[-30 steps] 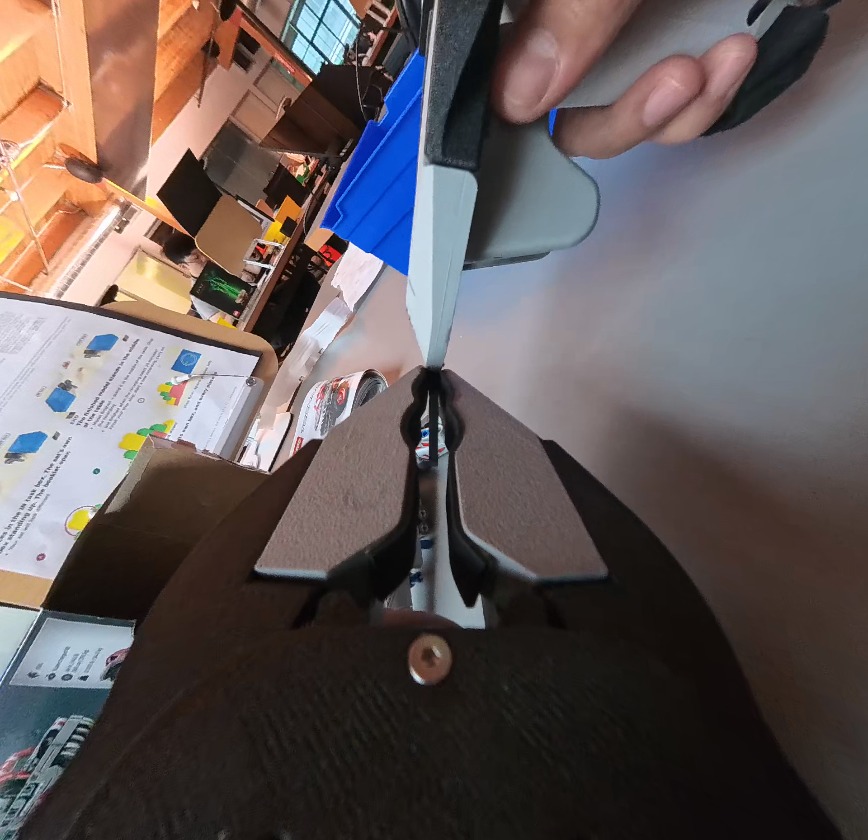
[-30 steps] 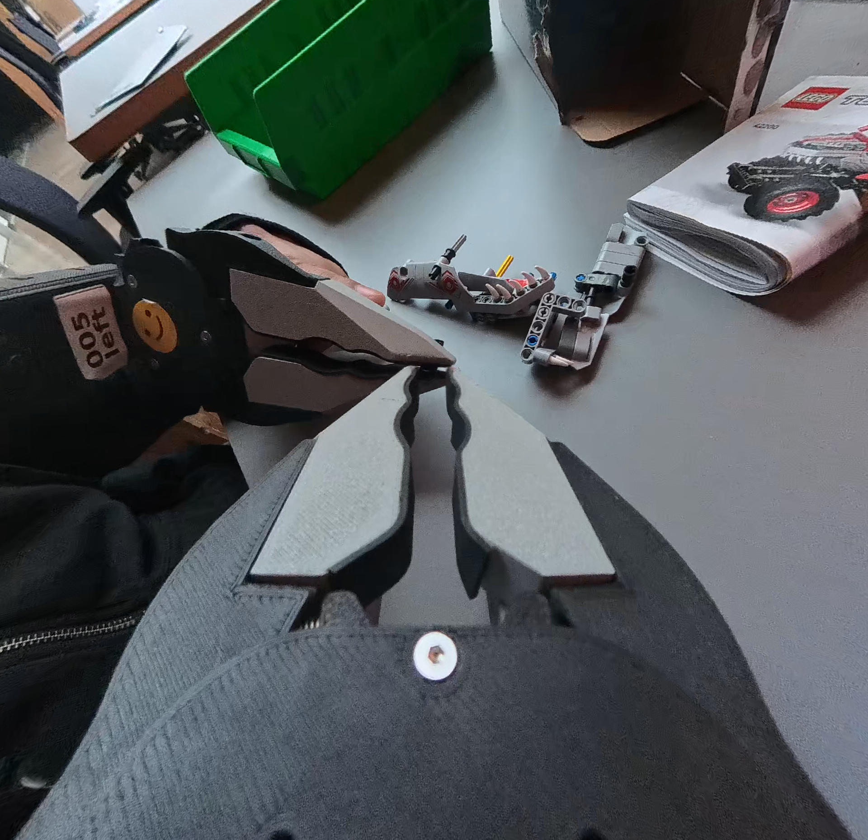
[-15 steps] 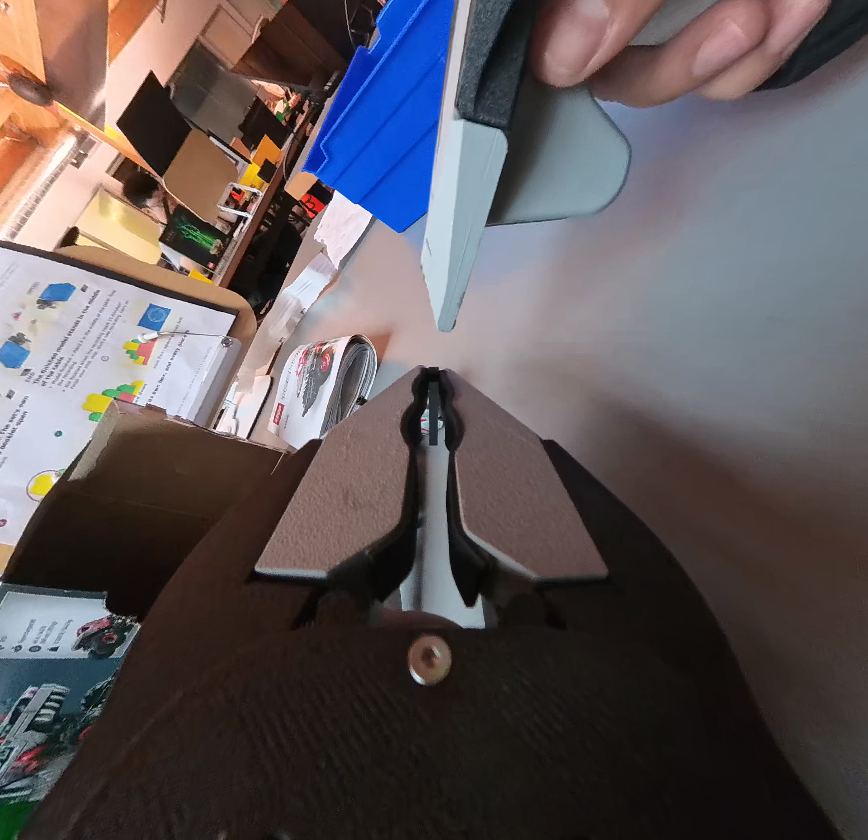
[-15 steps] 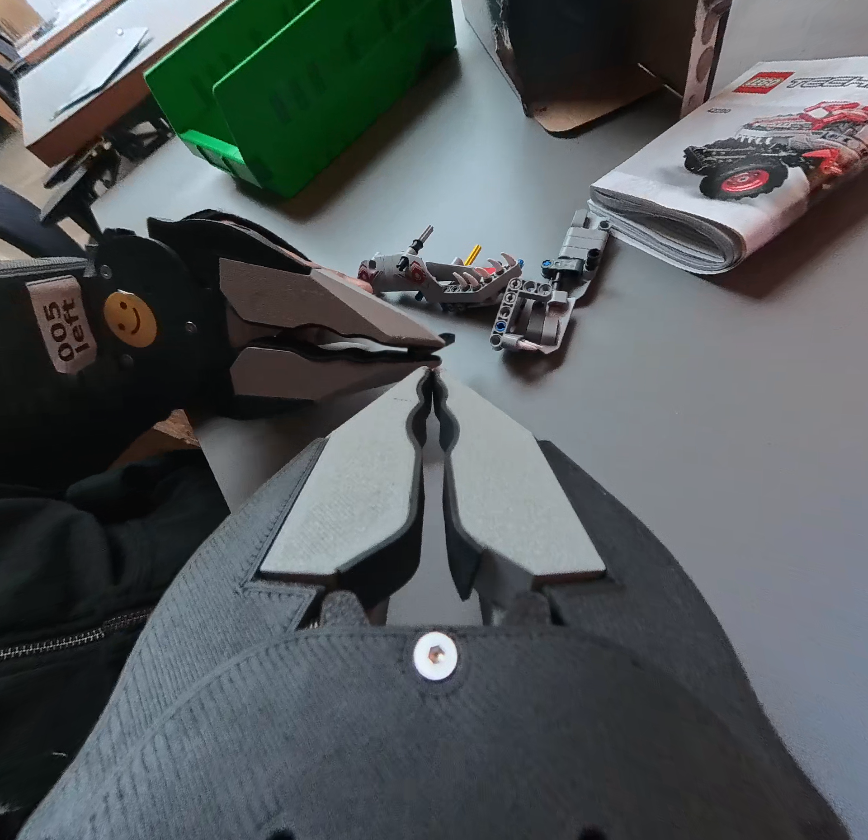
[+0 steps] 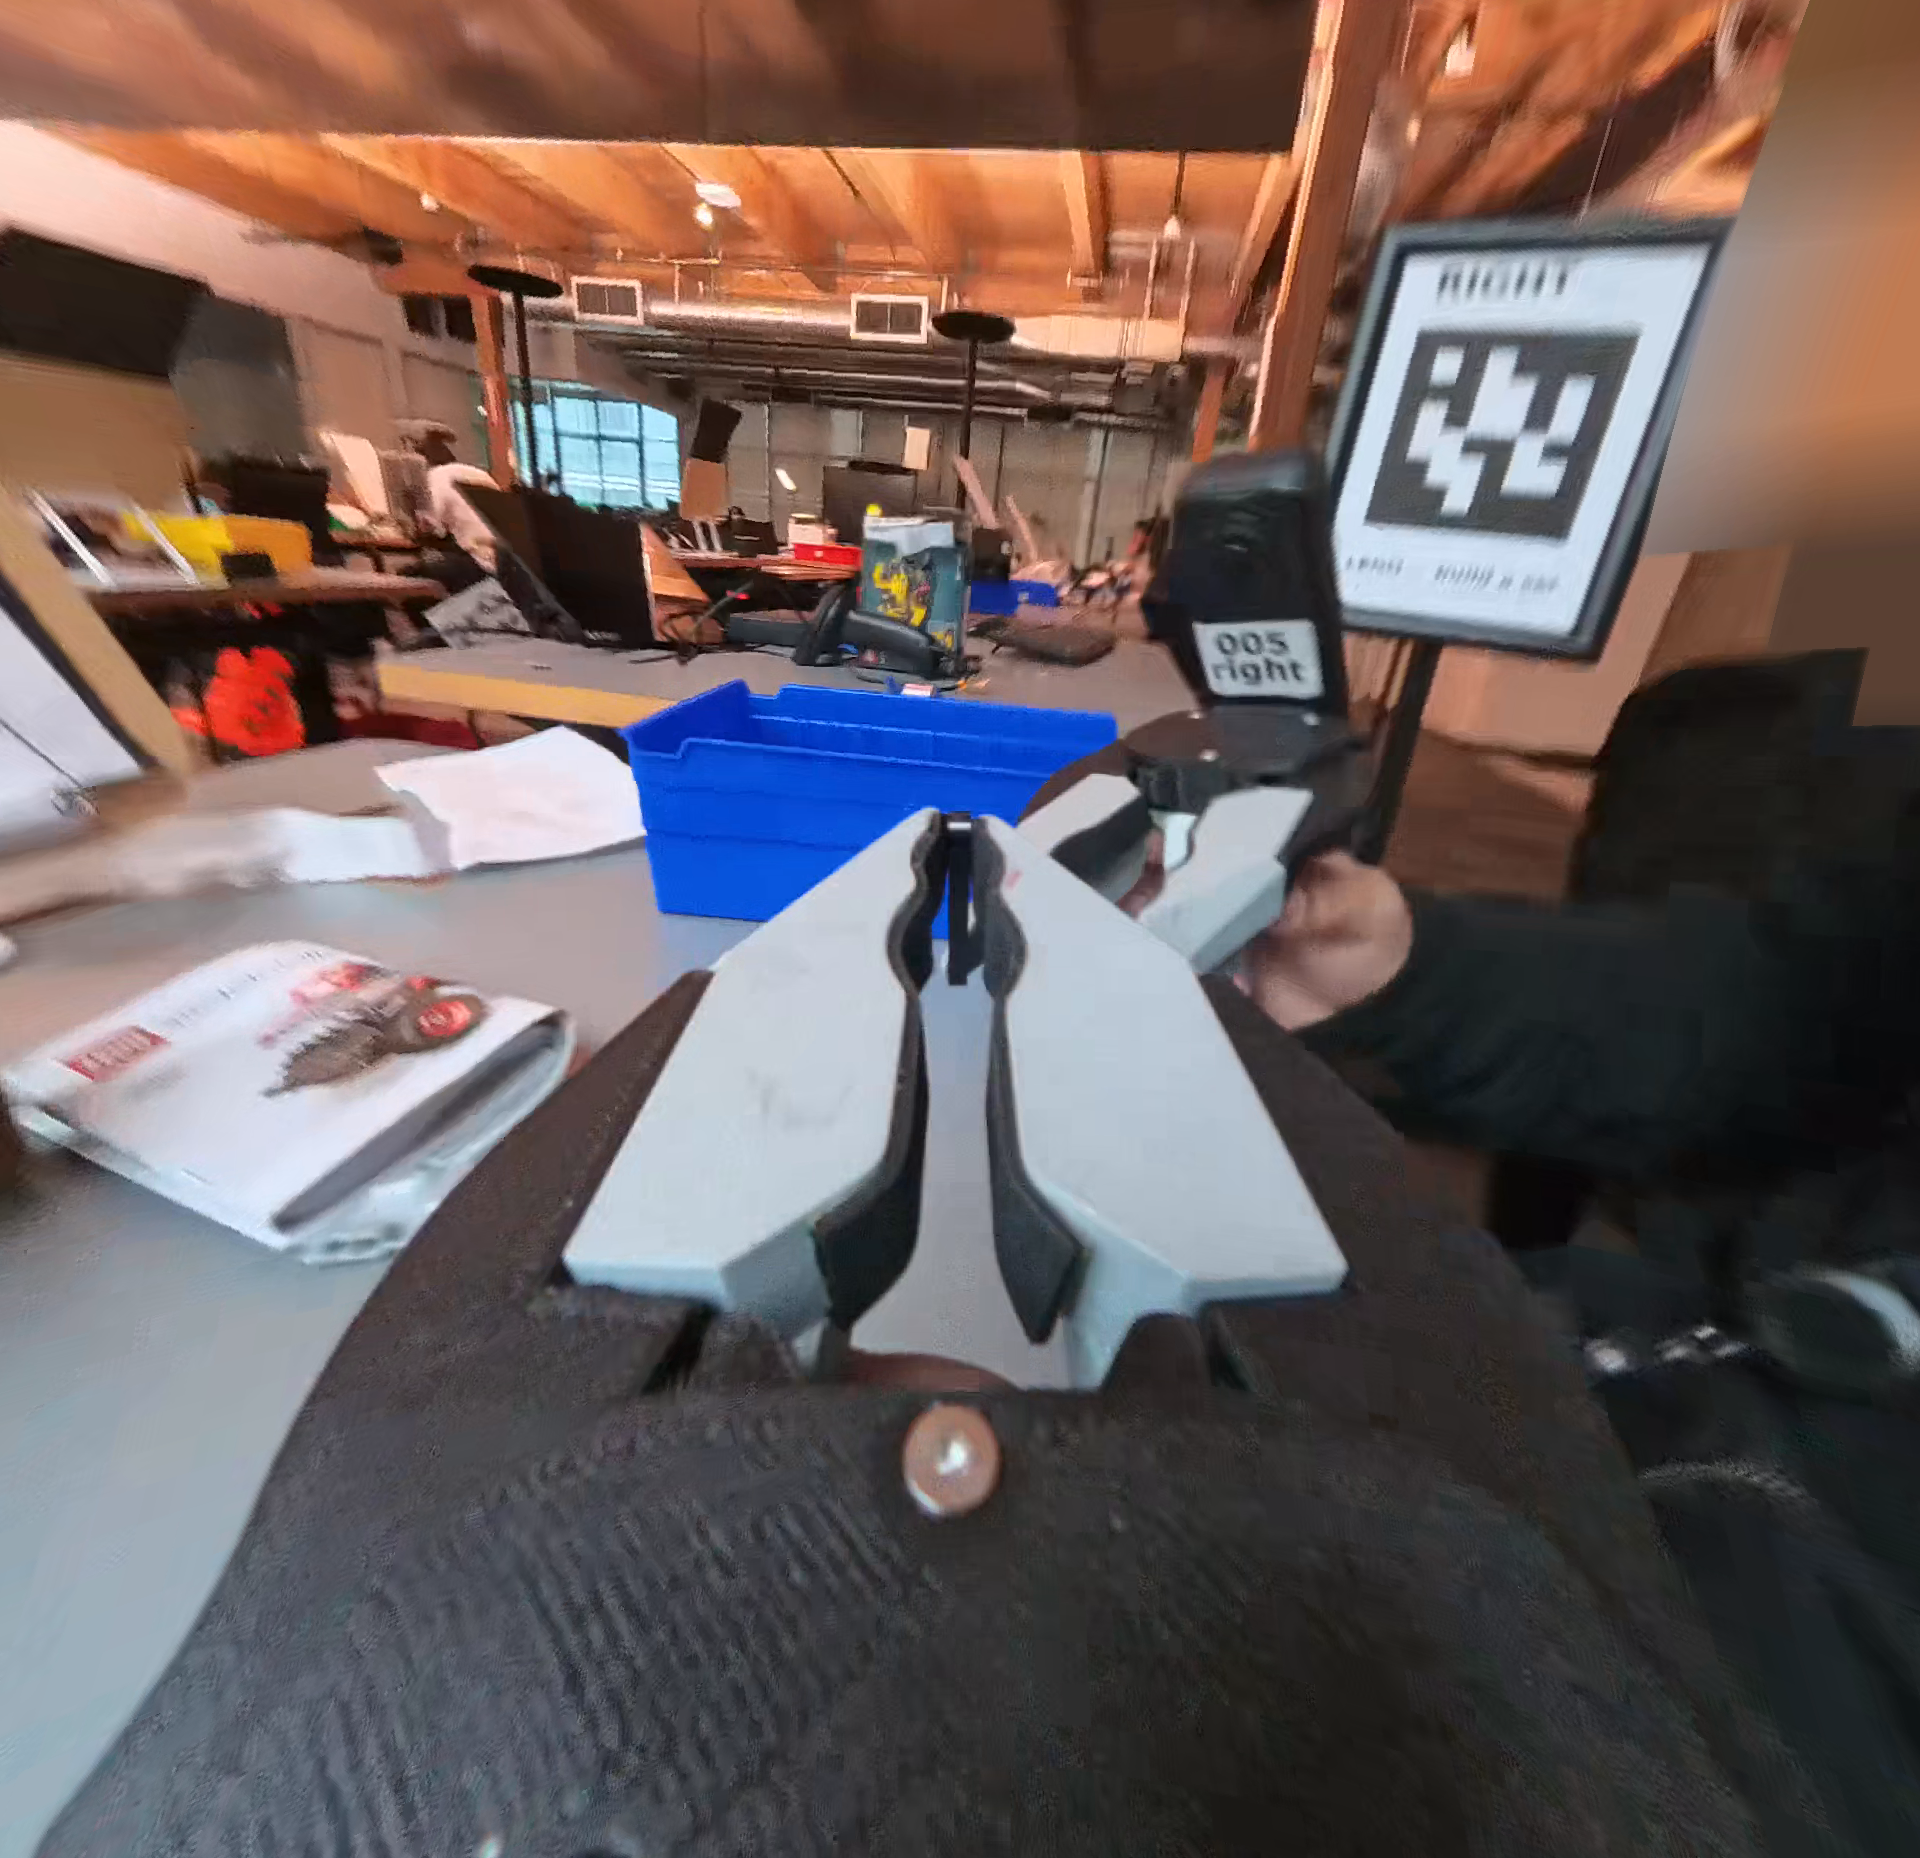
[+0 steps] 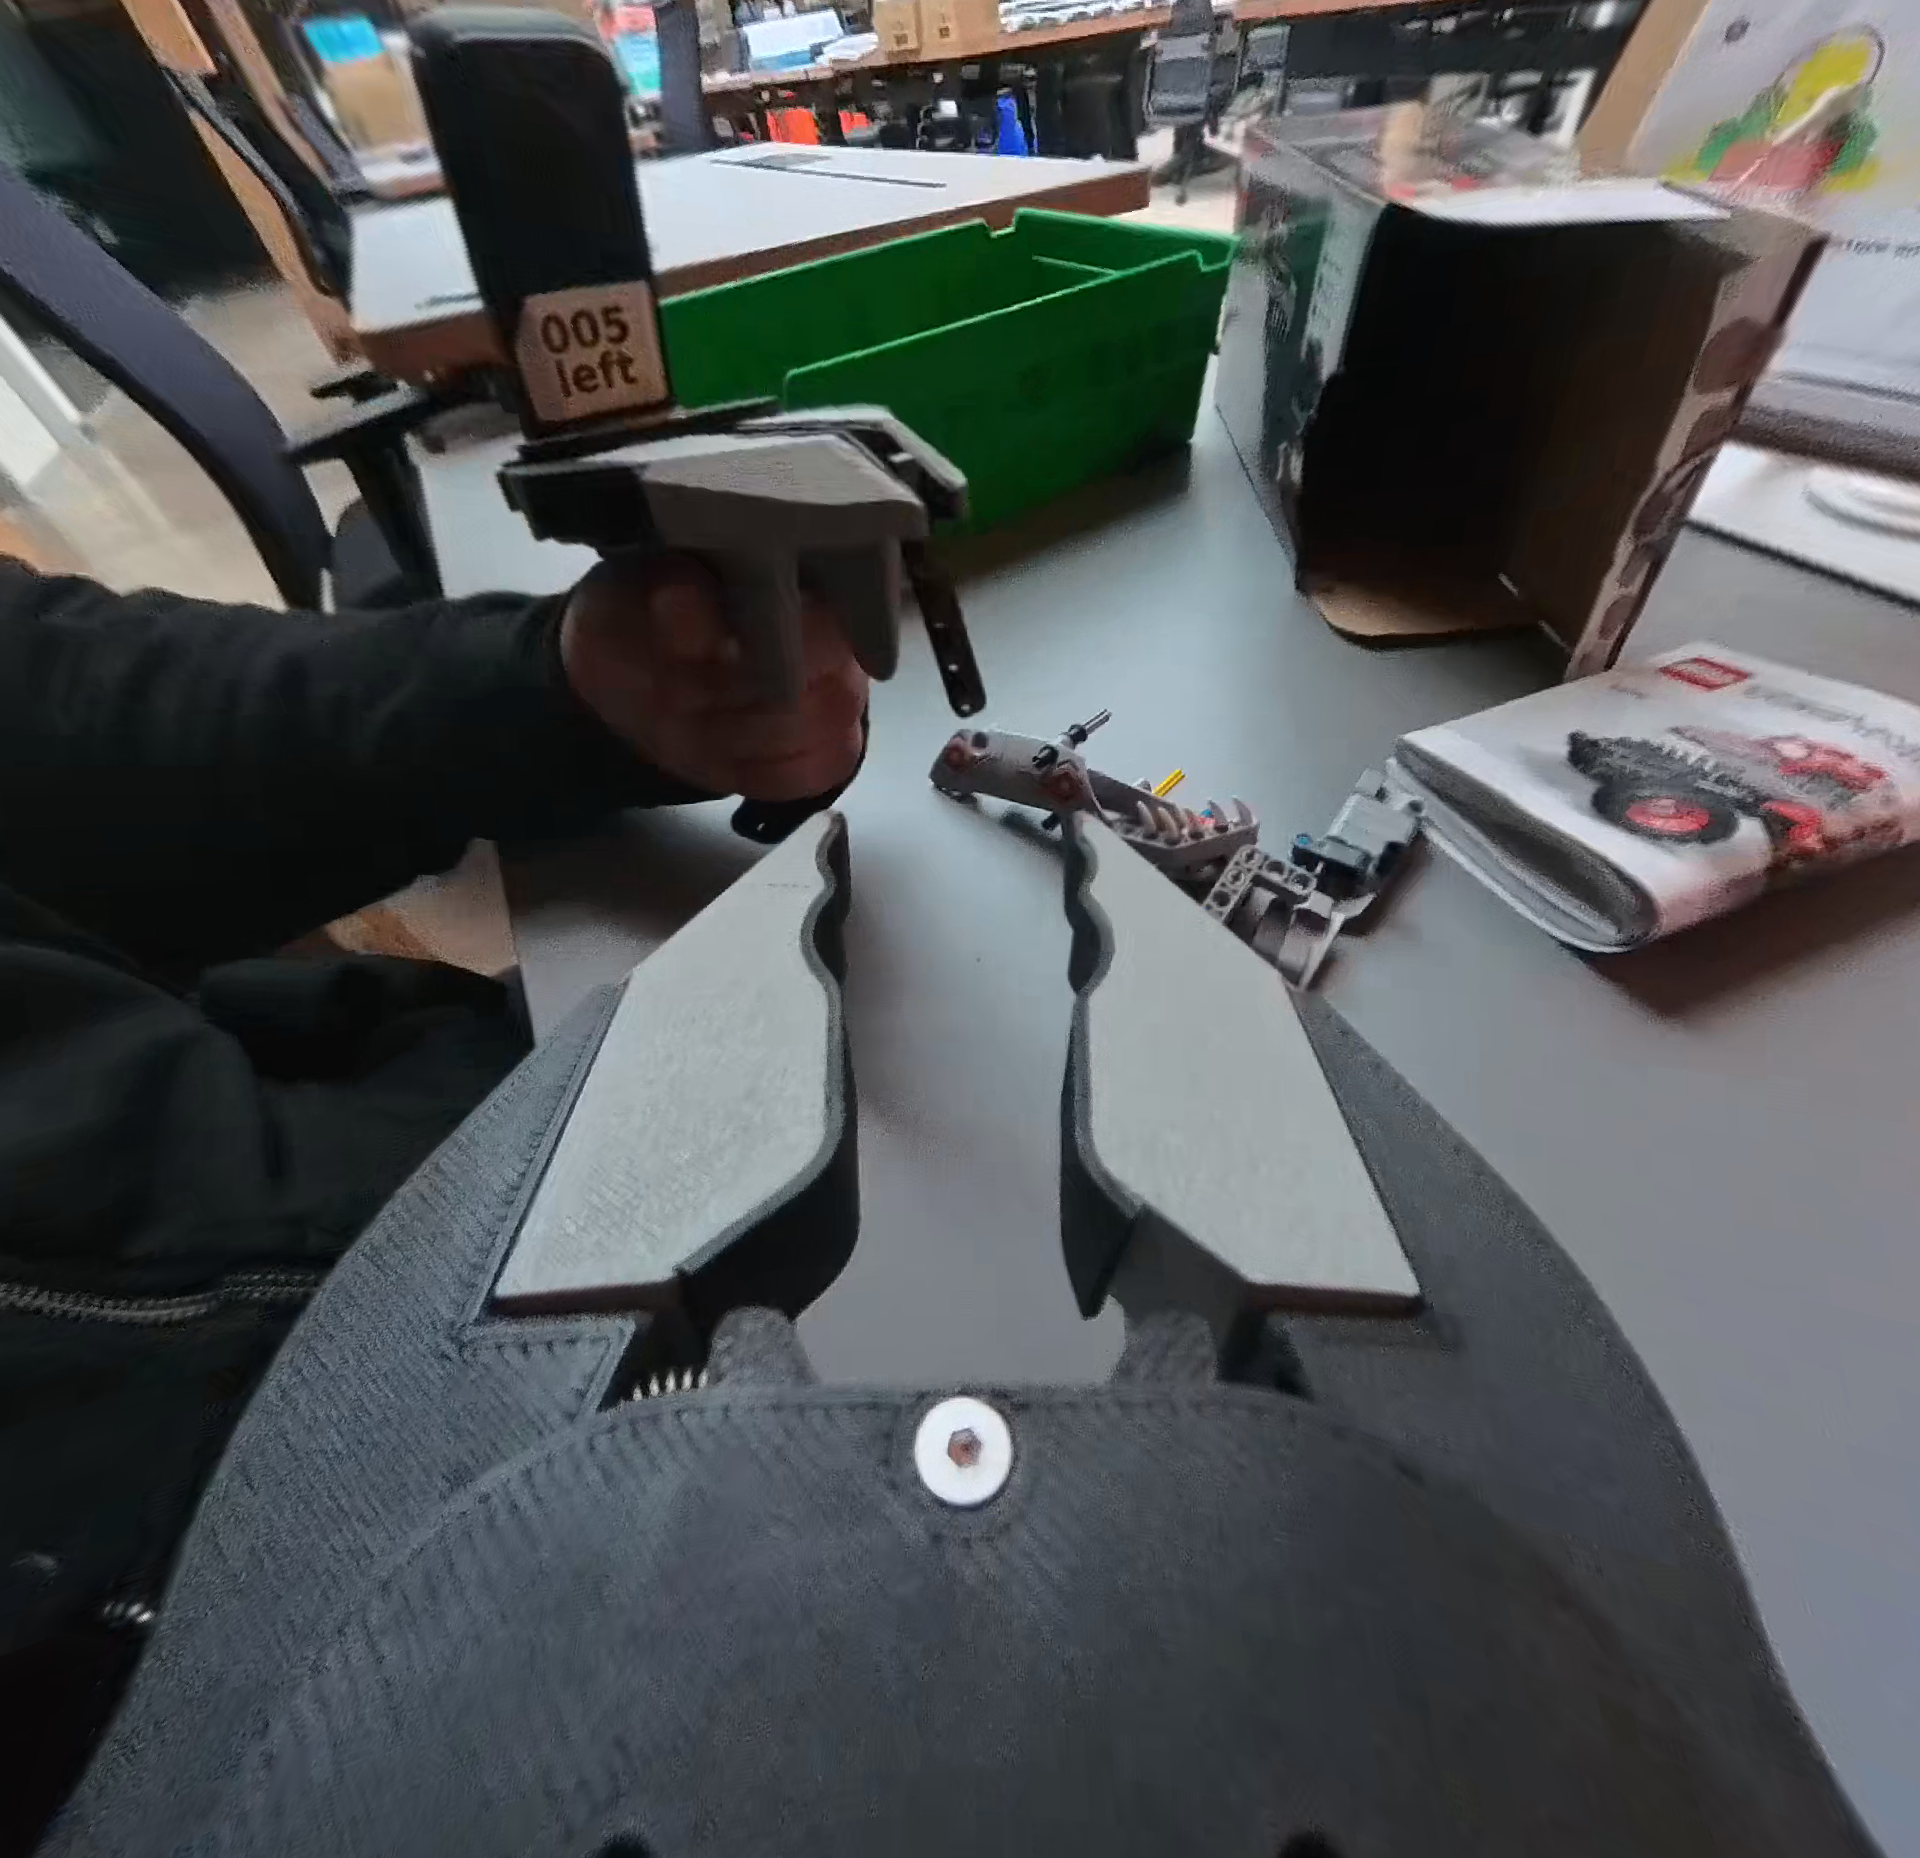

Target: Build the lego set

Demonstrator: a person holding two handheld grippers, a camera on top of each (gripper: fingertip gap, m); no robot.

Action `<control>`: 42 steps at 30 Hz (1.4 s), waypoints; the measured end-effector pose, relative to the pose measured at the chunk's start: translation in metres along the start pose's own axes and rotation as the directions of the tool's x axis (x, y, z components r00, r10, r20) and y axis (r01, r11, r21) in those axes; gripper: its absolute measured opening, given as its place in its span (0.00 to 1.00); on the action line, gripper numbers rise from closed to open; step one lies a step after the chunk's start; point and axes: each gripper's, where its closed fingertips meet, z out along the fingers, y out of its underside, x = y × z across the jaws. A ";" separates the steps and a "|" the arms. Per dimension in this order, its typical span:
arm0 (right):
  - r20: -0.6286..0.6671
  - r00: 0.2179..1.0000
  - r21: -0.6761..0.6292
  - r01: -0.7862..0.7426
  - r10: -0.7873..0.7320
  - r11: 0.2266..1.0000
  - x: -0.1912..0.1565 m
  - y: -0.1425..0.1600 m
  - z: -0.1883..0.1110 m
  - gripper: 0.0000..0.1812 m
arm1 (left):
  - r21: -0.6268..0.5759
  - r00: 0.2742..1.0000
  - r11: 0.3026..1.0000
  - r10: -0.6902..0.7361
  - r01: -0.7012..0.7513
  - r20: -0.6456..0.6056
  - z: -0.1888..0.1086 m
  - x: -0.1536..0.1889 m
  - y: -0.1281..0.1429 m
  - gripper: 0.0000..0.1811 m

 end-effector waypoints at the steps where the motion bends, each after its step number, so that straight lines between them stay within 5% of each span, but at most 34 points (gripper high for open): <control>1: -0.046 0.998 -0.004 0.048 -0.048 0.999 0.000 -0.004 0.003 0.20 | 0.015 0.998 0.998 -0.063 0.064 -0.013 0.000 -0.002 -0.001 0.01; 7: -0.211 0.943 -0.065 0.247 -0.256 0.967 0.005 -0.018 0.019 0.03 | 0.041 0.983 0.982 -0.181 0.182 -0.044 0.005 0.002 0.000 0.01; 15: -0.298 0.920 -0.199 0.203 -0.256 0.959 0.018 0.002 0.000 0.02 | 0.048 0.973 0.972 -0.230 0.231 -0.027 0.002 -0.005 0.000 0.03; 19: -0.509 0.804 -0.243 0.210 -0.308 0.947 0.061 -0.027 -0.070 0.02 | 0.103 0.960 0.954 -0.281 0.281 -0.009 -0.006 -0.017 -0.008 0.09; 22: -0.645 0.733 -0.278 0.037 -0.215 0.960 0.119 -0.040 -0.145 0.03 | 0.071 0.961 0.960 -0.275 0.271 0.042 -0.005 -0.023 0.000 0.10; 26: -0.673 0.739 -0.375 -0.316 -0.022 0.871 0.174 0.011 -0.205 0.06 | 0.016 0.974 0.976 -0.217 0.217 0.063 0.000 -0.020 0.008 0.11; 29: -0.729 0.685 -0.292 -0.307 -0.002 0.906 0.196 0.011 -0.232 0.10 | -0.013 0.979 0.983 -0.184 0.186 0.084 0.001 -0.021 0.013 0.10; 32: -0.780 0.626 -0.367 -0.448 -0.007 0.815 0.207 0.045 -0.253 0.17 | -0.026 0.980 0.983 -0.179 0.182 0.086 0.002 -0.021 0.016 0.10; 35: -0.738 0.671 -0.207 -0.332 0.076 0.920 0.189 0.008 -0.239 0.12 | -0.027 0.983 0.988 -0.150 0.154 0.107 0.001 -0.024 0.015 0.10; 39: -0.641 0.764 -0.075 -0.165 0.079 0.983 0.147 -0.043 -0.210 0.20 | -0.030 0.976 0.990 -0.128 0.135 0.178 -0.012 -0.041 0.010 0.11; 42: -0.422 0.901 0.008 -0.105 0.099 0.994 0.098 -0.065 -0.157 0.24 | -0.168 0.957 0.981 -0.043 0.095 0.288 -0.035 -0.066 0.015 0.14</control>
